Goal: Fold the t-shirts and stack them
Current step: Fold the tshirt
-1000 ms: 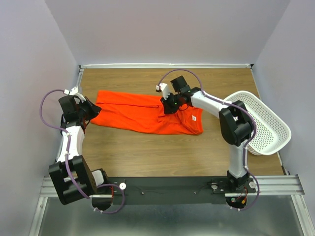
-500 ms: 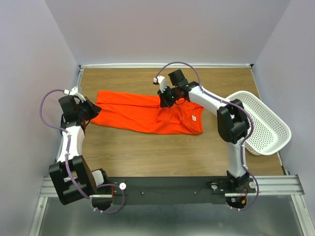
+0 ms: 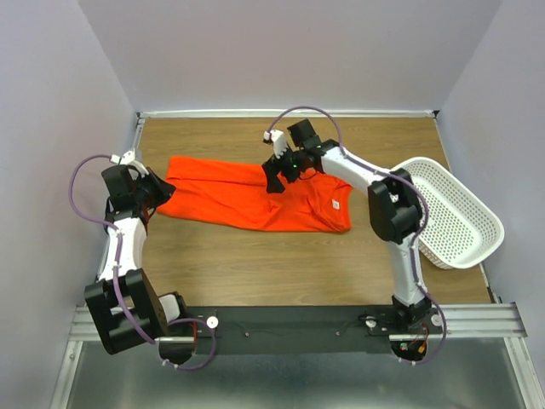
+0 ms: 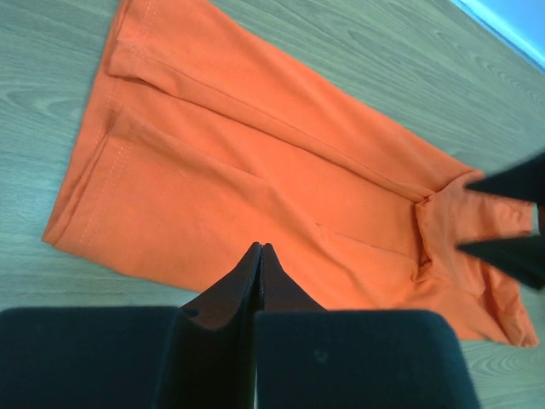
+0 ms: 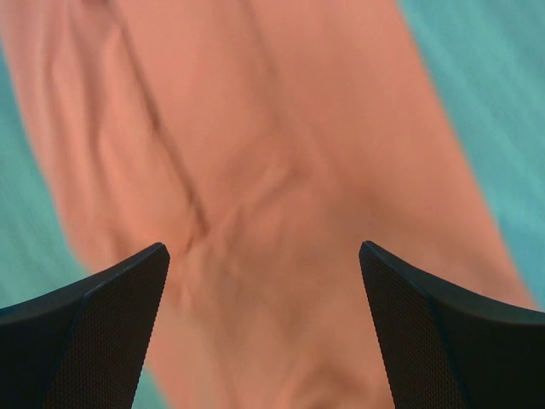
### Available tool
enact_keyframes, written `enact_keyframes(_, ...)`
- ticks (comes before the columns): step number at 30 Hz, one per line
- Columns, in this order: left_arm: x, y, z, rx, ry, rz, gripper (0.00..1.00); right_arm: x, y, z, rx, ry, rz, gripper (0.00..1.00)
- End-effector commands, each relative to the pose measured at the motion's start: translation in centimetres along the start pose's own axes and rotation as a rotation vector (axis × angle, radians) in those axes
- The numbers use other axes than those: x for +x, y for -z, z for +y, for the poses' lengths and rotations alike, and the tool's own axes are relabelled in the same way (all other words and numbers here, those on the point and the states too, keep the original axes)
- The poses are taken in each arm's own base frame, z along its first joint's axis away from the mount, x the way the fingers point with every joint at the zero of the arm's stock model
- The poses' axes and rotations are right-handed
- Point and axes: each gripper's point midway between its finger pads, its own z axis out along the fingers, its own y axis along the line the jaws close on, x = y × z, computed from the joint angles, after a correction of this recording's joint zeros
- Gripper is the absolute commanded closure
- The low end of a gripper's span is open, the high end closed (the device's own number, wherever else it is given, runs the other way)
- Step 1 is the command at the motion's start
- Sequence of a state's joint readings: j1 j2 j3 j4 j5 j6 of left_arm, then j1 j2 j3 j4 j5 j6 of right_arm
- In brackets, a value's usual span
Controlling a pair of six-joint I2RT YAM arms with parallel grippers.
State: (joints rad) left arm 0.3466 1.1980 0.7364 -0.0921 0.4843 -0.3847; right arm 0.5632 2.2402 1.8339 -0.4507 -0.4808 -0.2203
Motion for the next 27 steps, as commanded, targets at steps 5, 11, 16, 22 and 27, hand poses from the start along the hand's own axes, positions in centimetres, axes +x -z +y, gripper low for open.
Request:
enact_keyframes(5, 2.3, -1.3, 1.3, -0.024, 0.075, 0.081, 0.76, 6.6, 13.7, 3.3, 0.179, 0.135, 0.06, 0.0)
enact_keyframes(11, 6.7, -2.6, 4.1, -0.126, 0.225, 0.22, 0.88, 12.3, 18.8, 1.4, 0.244, -0.056, 0.046, 0.13)
enact_keyframes(16, 8.6, -3.2, 6.0, -0.212, 0.263, 0.291, 0.97, 14.5, 18.9, 1.6, 0.209, -0.115, 0.053, 0.19)
enact_keyframes(22, 6.9, -3.3, 7.6, -0.282, 0.25, 0.245, 0.97, 16.1, 18.4, 1.7, 0.188, -0.136, 0.086, 0.2)
enact_keyframes(27, 6.3, -3.5, 8.1, -0.274, 0.249, 0.236, 0.97, 17.3, 18.0, 2.1, 0.158, -0.157, 0.113, 0.2)
